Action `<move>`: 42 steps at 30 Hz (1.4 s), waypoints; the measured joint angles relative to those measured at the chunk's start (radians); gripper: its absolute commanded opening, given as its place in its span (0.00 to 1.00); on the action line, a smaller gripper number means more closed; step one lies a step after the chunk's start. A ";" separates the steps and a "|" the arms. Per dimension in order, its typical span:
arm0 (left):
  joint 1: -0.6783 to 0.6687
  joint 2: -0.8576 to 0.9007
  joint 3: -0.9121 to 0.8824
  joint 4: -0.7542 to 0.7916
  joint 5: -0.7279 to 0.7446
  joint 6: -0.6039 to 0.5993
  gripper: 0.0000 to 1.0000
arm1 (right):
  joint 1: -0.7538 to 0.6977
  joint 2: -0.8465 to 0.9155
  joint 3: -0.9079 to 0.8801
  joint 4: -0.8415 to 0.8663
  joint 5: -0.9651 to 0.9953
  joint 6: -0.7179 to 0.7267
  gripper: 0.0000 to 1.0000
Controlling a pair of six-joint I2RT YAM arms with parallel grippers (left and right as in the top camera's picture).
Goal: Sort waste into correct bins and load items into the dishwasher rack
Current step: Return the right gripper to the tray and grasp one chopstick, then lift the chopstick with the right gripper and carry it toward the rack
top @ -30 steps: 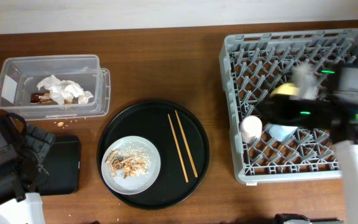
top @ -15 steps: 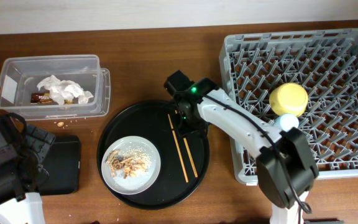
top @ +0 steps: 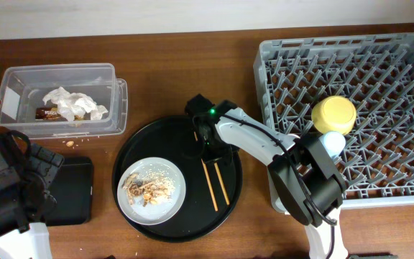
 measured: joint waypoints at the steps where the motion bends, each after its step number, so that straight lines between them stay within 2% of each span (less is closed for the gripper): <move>1: 0.000 0.000 0.000 0.000 0.000 0.000 0.99 | 0.000 0.000 -0.006 0.001 0.000 0.006 0.27; 7: 0.000 0.000 0.000 0.000 0.000 0.000 0.99 | 0.057 0.000 -0.019 0.037 0.068 0.082 0.26; 11: 0.000 0.000 0.000 0.000 0.000 0.000 0.99 | 0.101 -0.008 -0.034 0.079 0.101 0.112 0.04; 14: 0.000 0.000 0.000 0.000 0.000 0.000 0.99 | 0.094 -0.011 -0.025 0.050 0.086 0.118 0.04; 17: 0.000 0.000 0.000 0.000 0.000 0.000 0.99 | 0.038 -0.006 0.023 -0.104 0.075 0.122 0.04; 20: 0.000 0.000 0.000 0.000 0.000 0.000 0.99 | -0.077 -0.024 0.177 -0.264 0.075 0.114 0.04; 23: 0.000 0.000 0.000 0.001 0.000 0.000 0.99 | -0.208 -0.136 0.303 -0.311 0.076 0.076 0.04; 26: 0.000 0.000 0.000 0.001 0.000 0.000 0.99 | -0.312 -0.253 0.346 -0.340 0.047 0.011 0.18; 27: 0.000 0.000 0.000 0.001 0.000 0.000 0.99 | -0.331 -0.269 0.348 -0.363 0.024 -0.024 0.25; 29: 0.000 0.000 0.000 0.000 0.000 0.000 0.99 | -0.325 -0.264 0.348 -0.408 -0.014 -0.086 0.45; 31: 0.000 0.000 0.000 0.001 0.000 0.000 0.99 | -0.294 -0.264 0.348 -0.460 -0.030 -0.172 0.54; 32: 0.000 0.000 0.000 0.000 0.000 0.000 0.99 | -0.262 -0.264 0.348 -0.500 -0.036 -0.251 0.62; 33: 0.000 0.000 0.000 0.001 0.000 0.000 0.99 | -0.249 -0.264 0.348 -0.517 -0.038 -0.288 0.65; 36: 0.000 0.000 0.000 0.001 0.000 0.000 0.99 | -0.153 -0.264 0.301 -0.518 -0.047 -0.464 0.65; 38: 0.000 0.000 0.000 0.002 0.000 0.000 0.99 | -0.083 -0.262 0.199 -0.431 -0.046 -0.528 0.74; 42: 0.000 0.000 0.000 0.000 0.000 0.000 0.99 | 0.016 -0.260 -0.046 -0.229 -0.007 -0.621 0.73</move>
